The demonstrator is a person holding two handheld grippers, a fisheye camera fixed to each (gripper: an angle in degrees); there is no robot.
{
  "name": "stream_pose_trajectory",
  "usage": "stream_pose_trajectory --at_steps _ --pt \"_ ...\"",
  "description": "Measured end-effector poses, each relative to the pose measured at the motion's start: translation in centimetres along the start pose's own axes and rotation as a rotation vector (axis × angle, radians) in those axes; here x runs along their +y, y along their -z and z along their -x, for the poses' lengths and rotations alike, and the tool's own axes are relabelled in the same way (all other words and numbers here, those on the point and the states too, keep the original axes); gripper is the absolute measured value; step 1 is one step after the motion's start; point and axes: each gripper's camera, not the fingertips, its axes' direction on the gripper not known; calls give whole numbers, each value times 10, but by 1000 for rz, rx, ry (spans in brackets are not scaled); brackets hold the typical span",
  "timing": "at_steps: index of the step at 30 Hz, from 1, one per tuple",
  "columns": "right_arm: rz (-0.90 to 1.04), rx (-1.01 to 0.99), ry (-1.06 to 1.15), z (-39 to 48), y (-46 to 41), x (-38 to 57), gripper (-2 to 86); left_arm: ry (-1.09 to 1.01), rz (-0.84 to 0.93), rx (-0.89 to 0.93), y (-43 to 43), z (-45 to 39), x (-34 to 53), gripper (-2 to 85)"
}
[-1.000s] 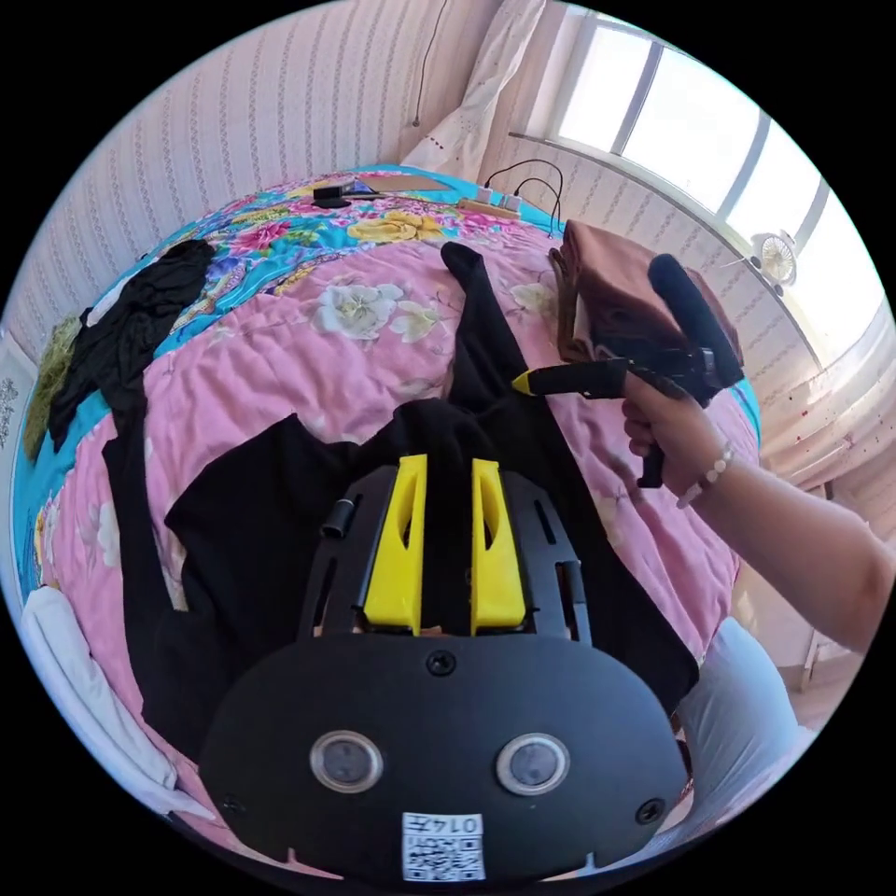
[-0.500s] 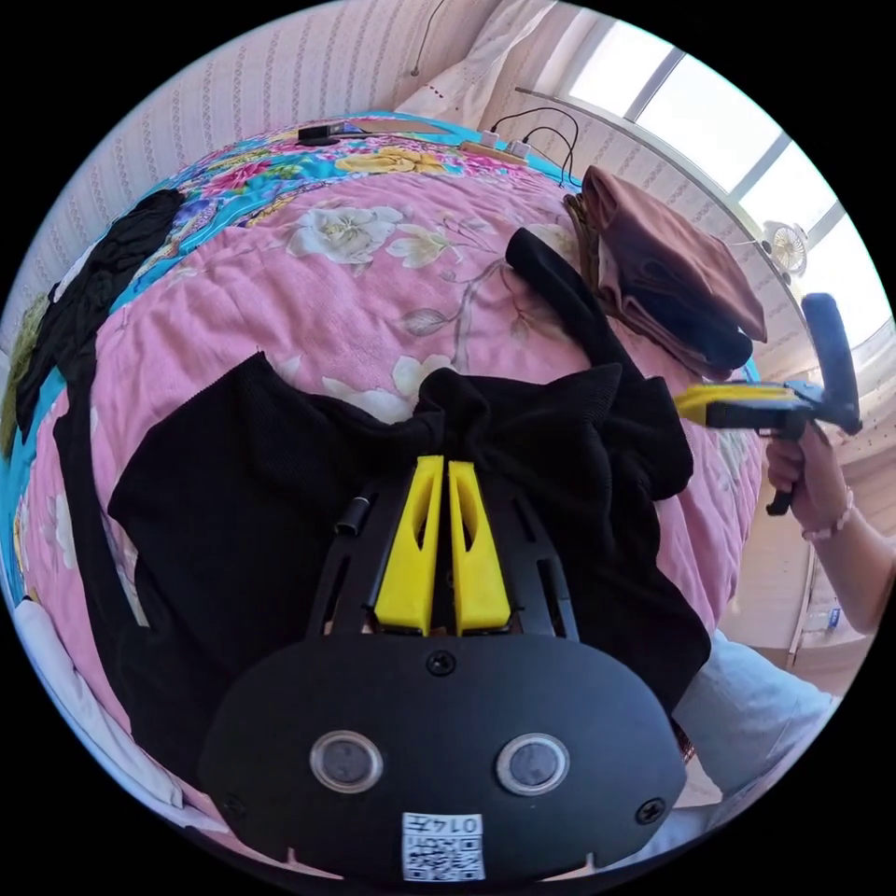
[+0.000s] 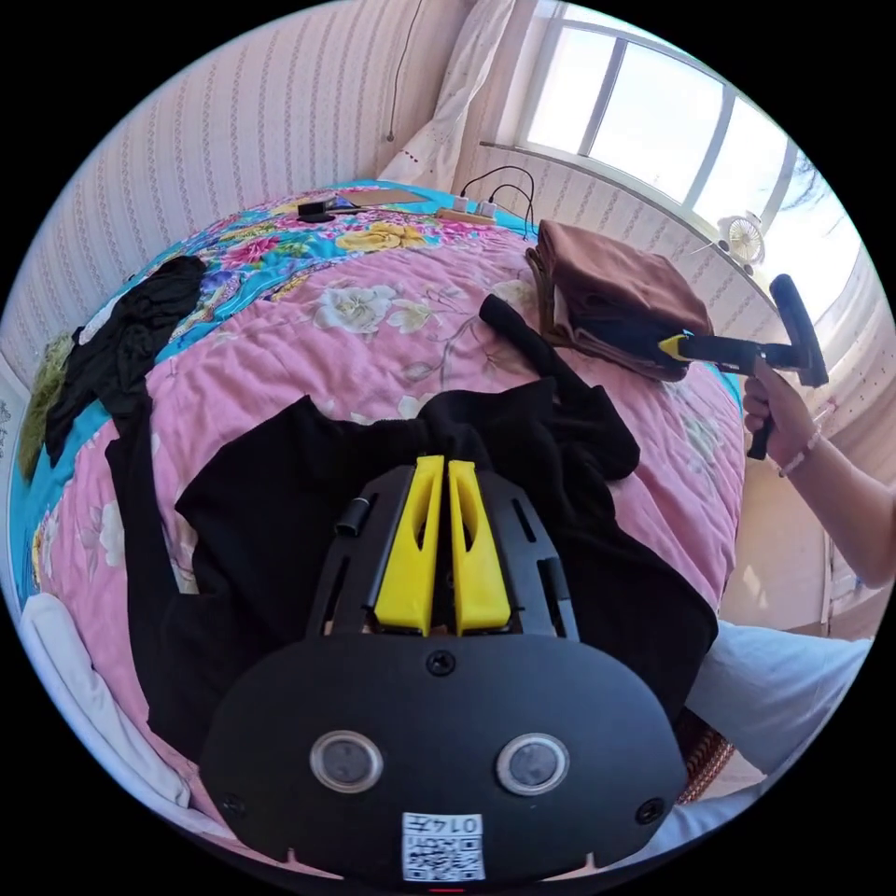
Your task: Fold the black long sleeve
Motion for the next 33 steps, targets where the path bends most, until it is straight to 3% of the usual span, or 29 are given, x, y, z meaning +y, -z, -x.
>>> stream_pose_trajectory --at_steps 4,10,14,20,27,33 --pt "48 -47 -30 -31 23 31 14 5 51 -22 -11 0 1 -10" --pt "31 -176 56 -7 -46 -39 109 55 42 -42 -27 1 -3 -10" --pt "176 -66 -51 -11 -103 -61 68 28 31 -68 -31 -6 -7 -10" --pt "7 -103 -35 -50 7 20 7 -43 -42 -75 -21 -16 -16 -10" --pt "-44 15 -286 -134 172 126 2 -102 -78 2 -31 -31 -43 -10" --pt "34 -24 -437 -206 164 160 11 -46 54 -28 -81 -37 -59 -8"
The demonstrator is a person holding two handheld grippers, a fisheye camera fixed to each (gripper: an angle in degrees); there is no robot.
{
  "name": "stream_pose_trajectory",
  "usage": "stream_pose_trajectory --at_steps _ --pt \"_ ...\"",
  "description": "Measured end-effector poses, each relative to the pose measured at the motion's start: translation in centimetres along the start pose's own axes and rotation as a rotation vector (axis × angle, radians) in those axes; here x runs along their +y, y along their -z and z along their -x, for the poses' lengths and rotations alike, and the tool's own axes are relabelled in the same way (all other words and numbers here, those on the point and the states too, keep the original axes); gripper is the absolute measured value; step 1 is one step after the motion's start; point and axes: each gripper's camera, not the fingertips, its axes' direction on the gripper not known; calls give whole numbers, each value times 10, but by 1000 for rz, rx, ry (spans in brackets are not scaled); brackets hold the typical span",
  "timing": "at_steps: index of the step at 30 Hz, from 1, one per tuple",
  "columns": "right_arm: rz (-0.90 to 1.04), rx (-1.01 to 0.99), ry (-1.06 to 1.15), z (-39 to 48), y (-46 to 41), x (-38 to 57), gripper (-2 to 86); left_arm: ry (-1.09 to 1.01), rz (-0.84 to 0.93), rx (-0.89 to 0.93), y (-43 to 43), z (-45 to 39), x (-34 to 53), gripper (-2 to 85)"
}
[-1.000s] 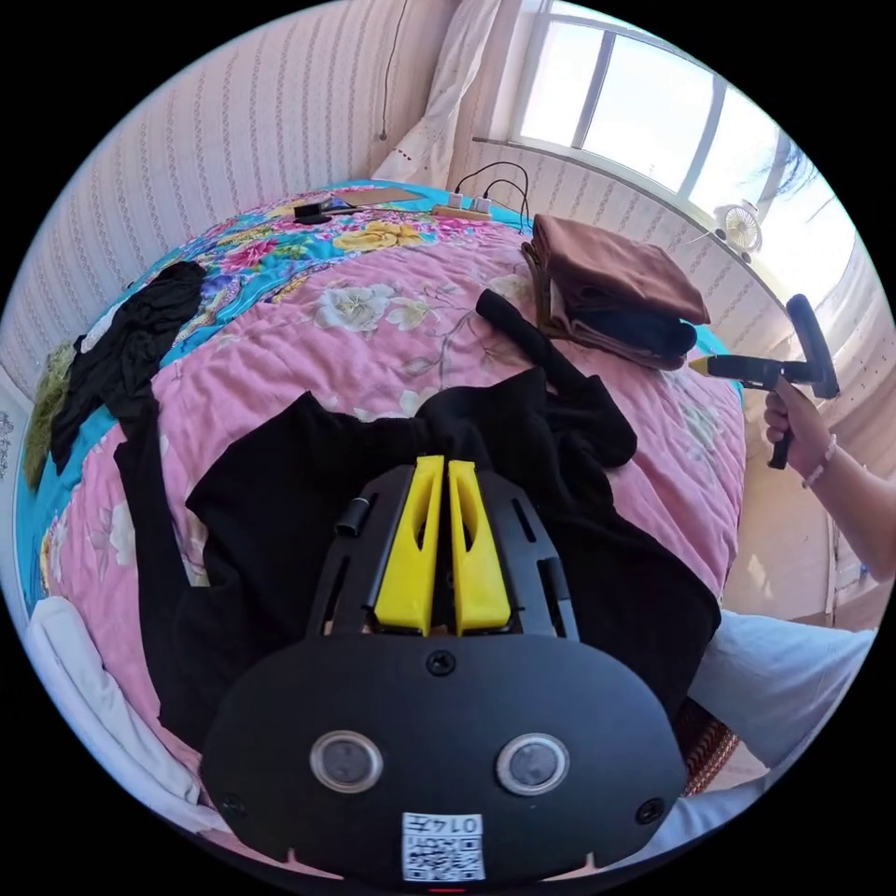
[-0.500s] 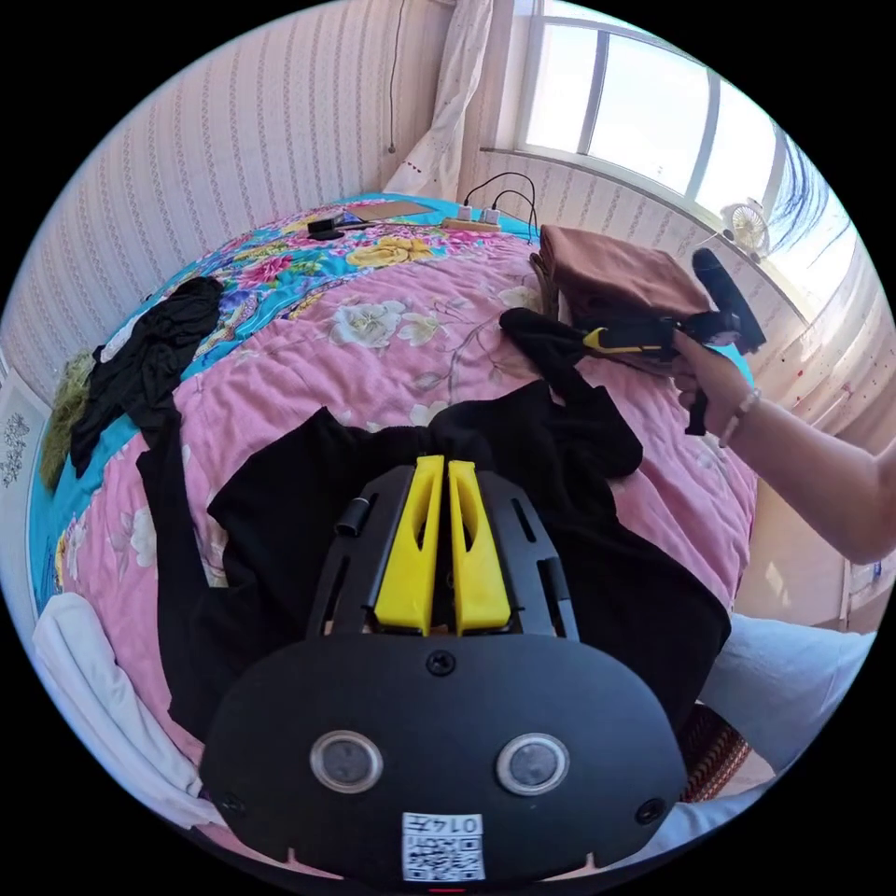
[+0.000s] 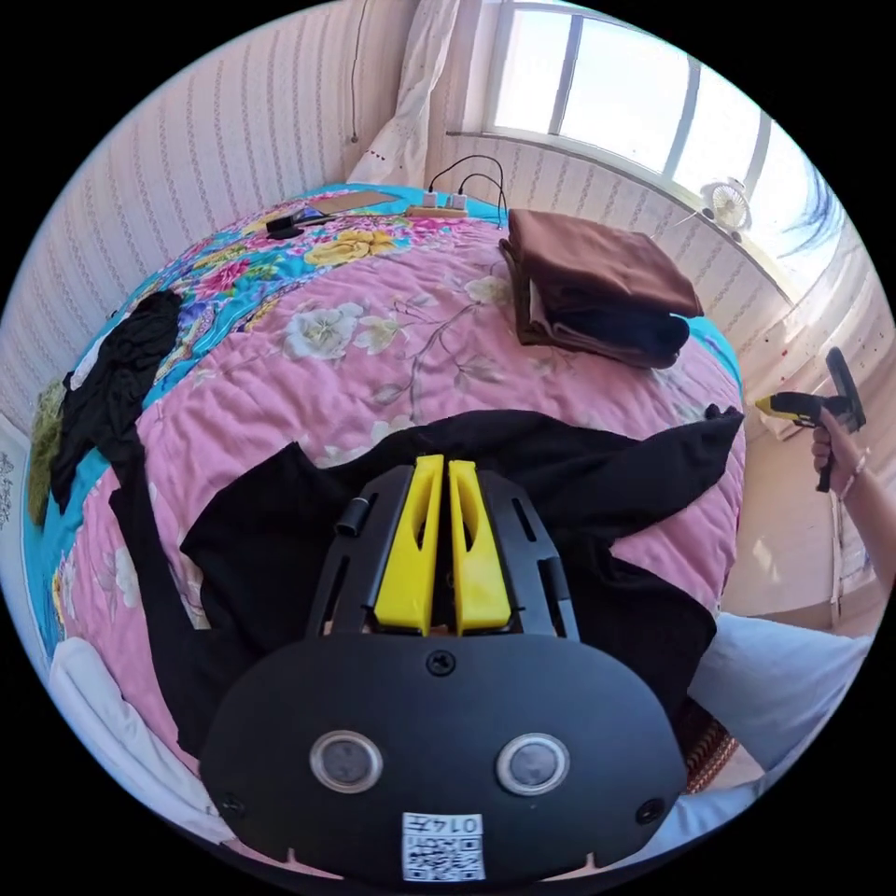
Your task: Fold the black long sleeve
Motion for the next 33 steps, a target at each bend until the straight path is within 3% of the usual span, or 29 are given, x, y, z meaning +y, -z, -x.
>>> stream_pose_trajectory --at_steps 5,8,13,17,20,25,30,33 --pt "-72 -65 -76 -44 16 16 27 46 -16 7 9 3 -12 13" --pt "-59 -32 -141 -73 20 26 37 -116 -19 -42 22 -30 -40 38" --pt "-9 -39 -123 -91 1 28 79 -345 -23 30 -4 -95 -81 39" --pt "-94 -64 -108 -91 -7 14 86 -368 135 78 -76 -119 -104 50" --pt "-51 8 -88 -95 -17 1 36 -339 331 72 -138 -125 -105 3" --pt "-55 0 -19 -95 6 -5 5 -236 203 87 -116 -111 -114 -8" --pt "-92 -47 23 -98 20 -29 9 -127 60 -20 -87 -75 -132 -8" --pt "-61 -35 -10 -107 14 -30 34 -150 95 139 -95 -71 -138 -5"
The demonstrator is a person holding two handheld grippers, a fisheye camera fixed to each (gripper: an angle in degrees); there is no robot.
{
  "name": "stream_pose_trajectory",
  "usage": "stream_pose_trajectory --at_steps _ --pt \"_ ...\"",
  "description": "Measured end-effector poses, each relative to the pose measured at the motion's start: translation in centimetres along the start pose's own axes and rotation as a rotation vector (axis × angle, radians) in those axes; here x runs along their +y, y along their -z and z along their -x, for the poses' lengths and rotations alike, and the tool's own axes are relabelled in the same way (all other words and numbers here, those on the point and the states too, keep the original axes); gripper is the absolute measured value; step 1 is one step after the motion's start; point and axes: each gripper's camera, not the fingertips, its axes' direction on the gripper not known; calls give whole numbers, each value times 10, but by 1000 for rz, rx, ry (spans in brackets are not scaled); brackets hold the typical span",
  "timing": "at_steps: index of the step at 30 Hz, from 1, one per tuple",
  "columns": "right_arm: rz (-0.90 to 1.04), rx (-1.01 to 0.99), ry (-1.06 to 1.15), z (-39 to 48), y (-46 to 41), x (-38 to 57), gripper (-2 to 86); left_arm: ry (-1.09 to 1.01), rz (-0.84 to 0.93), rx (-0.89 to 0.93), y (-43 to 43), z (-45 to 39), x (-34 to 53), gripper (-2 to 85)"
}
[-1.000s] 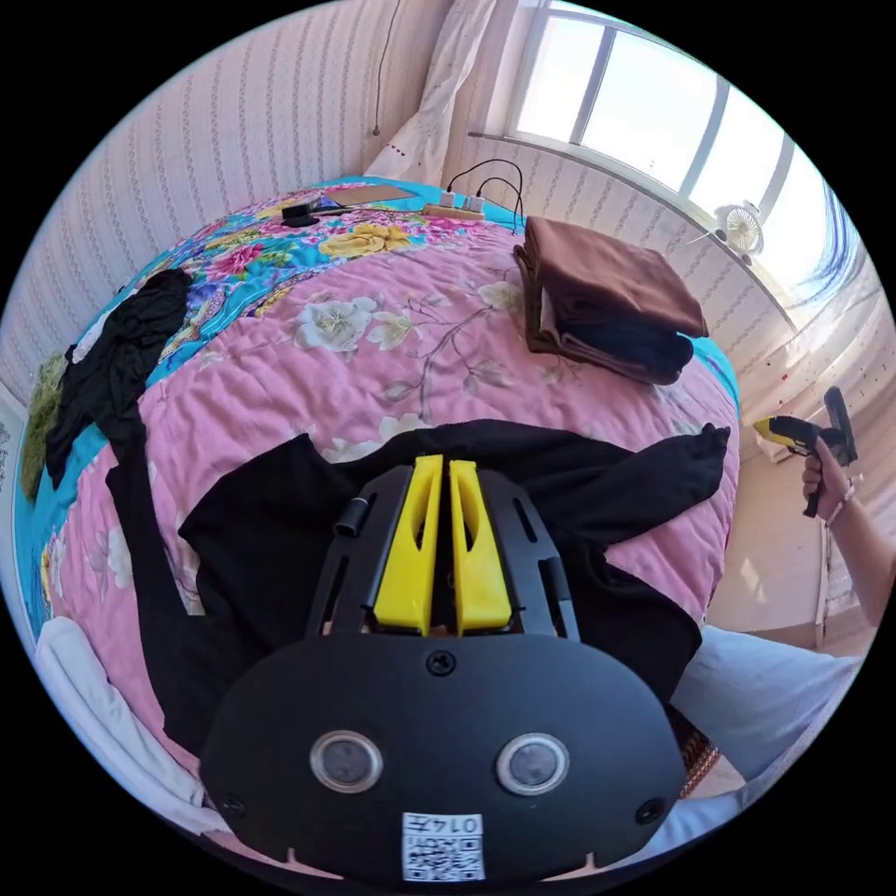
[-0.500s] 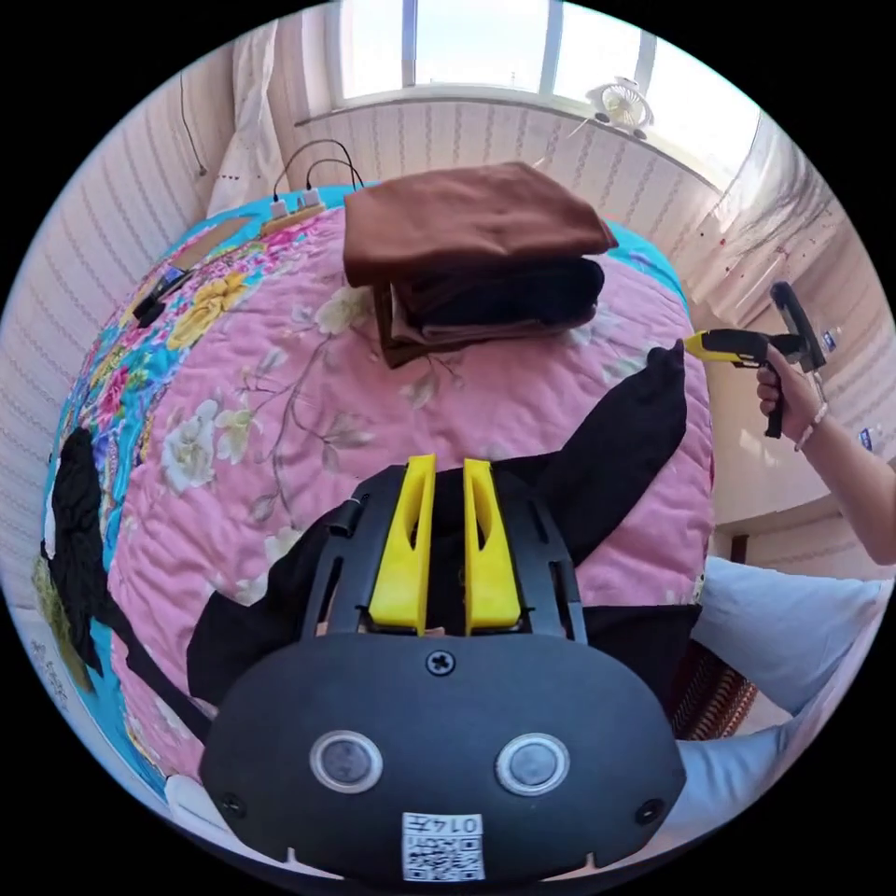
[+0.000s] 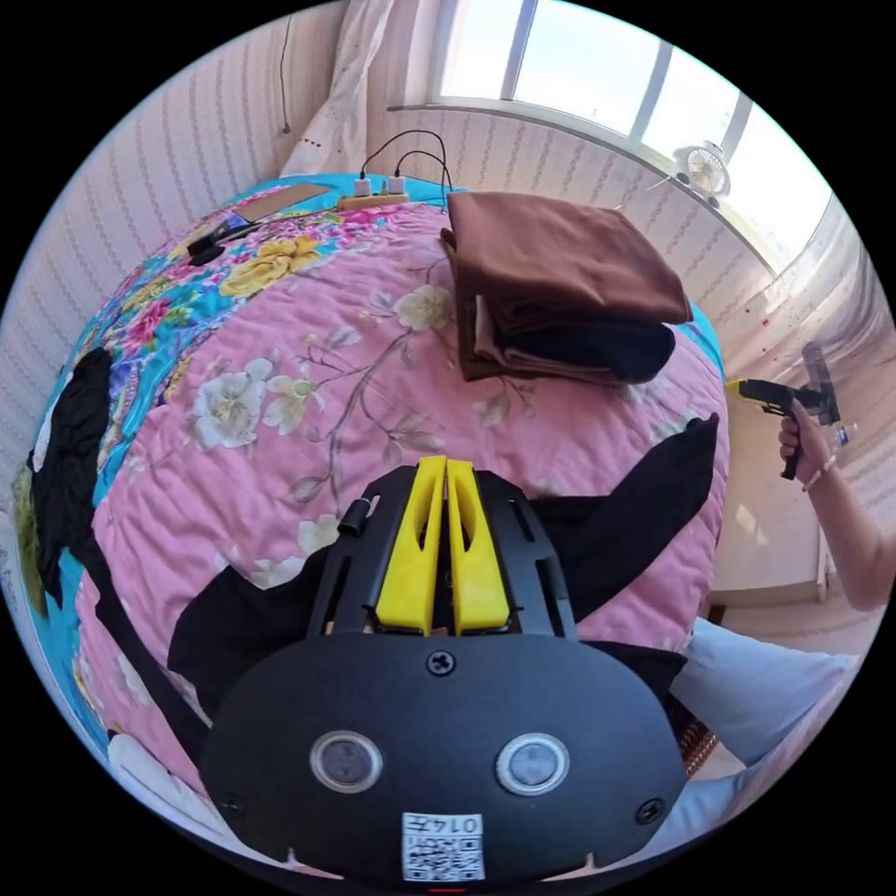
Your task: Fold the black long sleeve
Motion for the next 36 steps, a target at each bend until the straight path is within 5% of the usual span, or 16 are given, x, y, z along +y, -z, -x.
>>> stream_pose_trajectory --at_steps 6,14,18,25,32,36 --pt "124 15 -62 -23 -37 18 61 -48 244 65 -62 -31 4 37" --pt "144 -59 -63 -23 2 28 13 37 78 119 -28 -18 6 -9" --pt "121 -68 -25 -12 -3 -6 14 48 -41 -48 6 -7 -8 -10" --pt "138 -50 -43 -4 -47 -22 36 216 56 -26 -6 27 7 -10" --pt "109 -61 -85 -4 -83 -2 77 134 39 93 24 -2 19 -10" --pt "217 -38 -14 20 -122 -10 29 99 147 107 10 -26 25 -9"
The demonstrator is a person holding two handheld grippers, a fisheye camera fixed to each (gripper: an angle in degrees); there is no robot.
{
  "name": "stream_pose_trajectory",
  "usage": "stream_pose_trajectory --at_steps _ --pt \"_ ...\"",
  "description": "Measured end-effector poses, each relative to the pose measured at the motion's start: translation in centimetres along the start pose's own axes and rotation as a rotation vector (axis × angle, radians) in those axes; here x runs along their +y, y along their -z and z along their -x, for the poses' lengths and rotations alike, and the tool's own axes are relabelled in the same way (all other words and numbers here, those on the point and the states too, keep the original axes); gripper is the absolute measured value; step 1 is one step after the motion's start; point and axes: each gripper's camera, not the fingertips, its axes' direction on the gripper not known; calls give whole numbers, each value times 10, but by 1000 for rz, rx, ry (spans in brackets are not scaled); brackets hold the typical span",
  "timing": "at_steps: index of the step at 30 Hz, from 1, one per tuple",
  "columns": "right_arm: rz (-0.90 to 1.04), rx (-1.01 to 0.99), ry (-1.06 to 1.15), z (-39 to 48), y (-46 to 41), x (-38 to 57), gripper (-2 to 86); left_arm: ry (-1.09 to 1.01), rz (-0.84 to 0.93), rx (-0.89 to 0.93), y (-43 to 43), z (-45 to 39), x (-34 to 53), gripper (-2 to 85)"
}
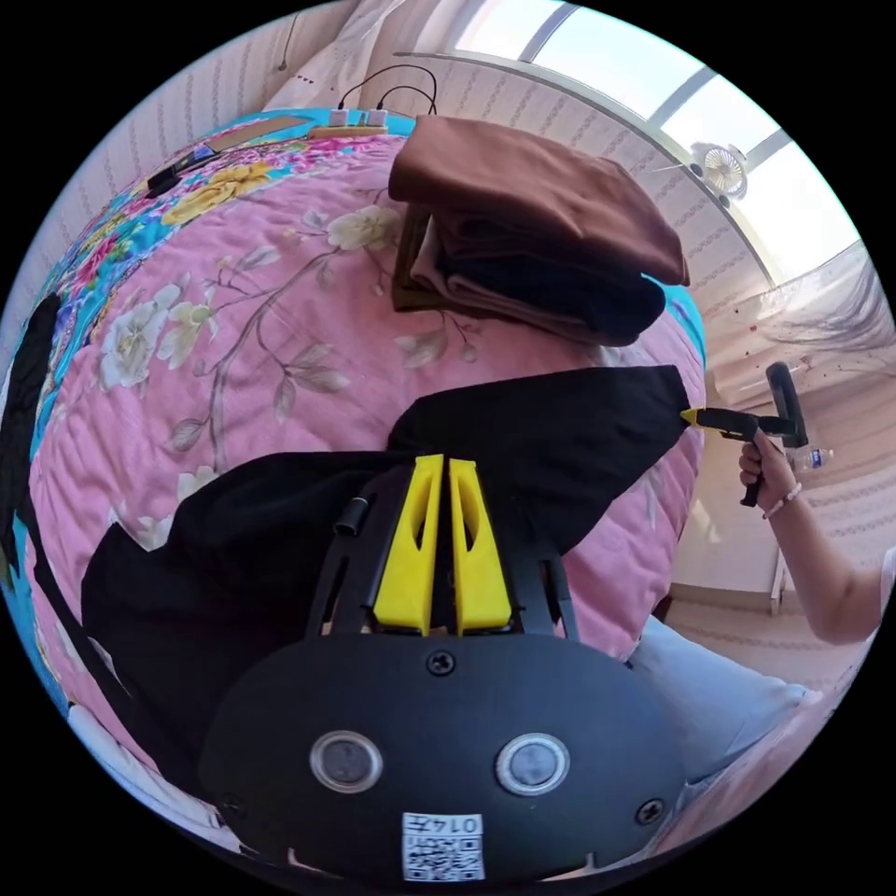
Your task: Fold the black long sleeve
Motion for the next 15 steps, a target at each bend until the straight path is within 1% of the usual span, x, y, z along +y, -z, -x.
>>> stream_pose_trajectory --at_steps 2,4,5,8,10,13,15 --pt "-34 -20 -15 2 9 1 21 -22 -43 57 8 -10 2 -10" --pt "-50 -11 -27 3 18 3 18 -44 -79 46 15 -23 4 -10" --pt "-43 15 -23 5 18 2 17 -53 -61 44 12 -27 5 -10" --pt "43 1 -6 16 -7 -5 23 -24 -27 45 3 -28 13 -10" --pt "68 31 1 27 -21 -9 31 -2 -73 89 24 -28 27 -10" --pt "46 93 -24 45 -30 -9 48 -8 -177 171 68 -32 59 -10" --pt "18 174 -69 62 -33 -4 46 -14 -210 164 94 -36 86 -9"
